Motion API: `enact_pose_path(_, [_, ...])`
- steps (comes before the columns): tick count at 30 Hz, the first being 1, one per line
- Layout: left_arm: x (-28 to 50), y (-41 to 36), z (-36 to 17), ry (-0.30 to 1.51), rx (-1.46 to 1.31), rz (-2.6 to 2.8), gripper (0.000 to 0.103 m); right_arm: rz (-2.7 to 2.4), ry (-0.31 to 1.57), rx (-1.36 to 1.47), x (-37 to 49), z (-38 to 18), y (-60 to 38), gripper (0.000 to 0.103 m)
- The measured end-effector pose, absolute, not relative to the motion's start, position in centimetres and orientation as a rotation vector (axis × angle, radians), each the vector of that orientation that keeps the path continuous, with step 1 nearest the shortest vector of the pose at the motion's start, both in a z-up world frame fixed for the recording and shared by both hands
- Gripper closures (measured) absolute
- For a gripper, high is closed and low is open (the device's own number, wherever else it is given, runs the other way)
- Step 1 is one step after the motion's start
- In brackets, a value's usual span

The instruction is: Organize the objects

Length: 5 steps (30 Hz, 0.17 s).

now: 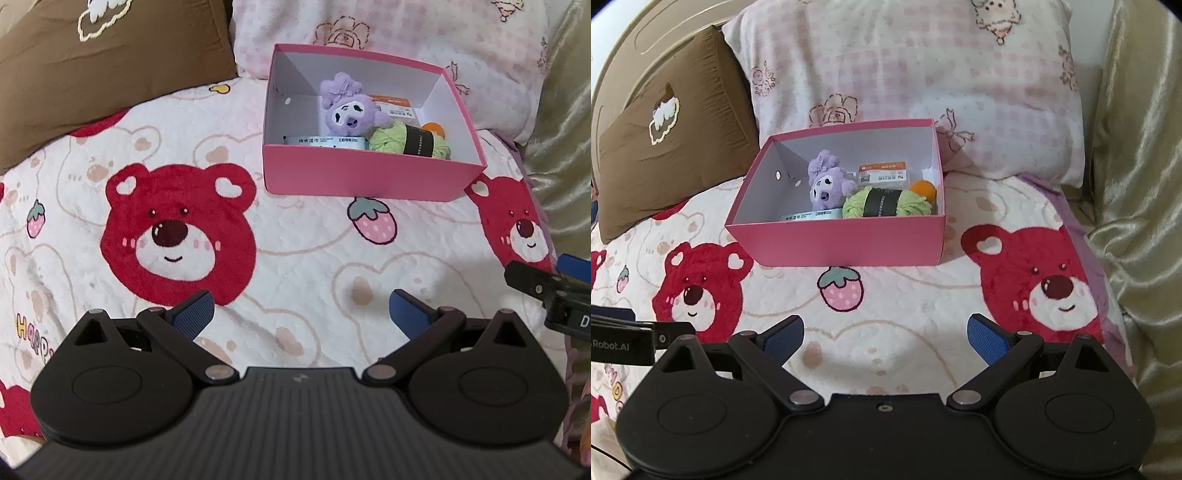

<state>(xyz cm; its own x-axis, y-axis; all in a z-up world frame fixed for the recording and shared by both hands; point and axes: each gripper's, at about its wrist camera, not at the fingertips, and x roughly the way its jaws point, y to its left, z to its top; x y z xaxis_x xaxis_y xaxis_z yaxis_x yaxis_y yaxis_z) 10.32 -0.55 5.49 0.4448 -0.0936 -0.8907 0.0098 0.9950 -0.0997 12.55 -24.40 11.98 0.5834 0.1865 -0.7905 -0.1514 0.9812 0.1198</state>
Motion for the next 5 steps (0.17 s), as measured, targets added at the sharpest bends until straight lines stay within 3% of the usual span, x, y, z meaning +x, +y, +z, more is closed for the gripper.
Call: enact_pose_path(5, [10.39, -0.36, 5.58, 1.101, -0.076, -0.053, 0.0, 0.193, 0.928, 0.044, 12.42, 11.89, -24.55, 0.006])
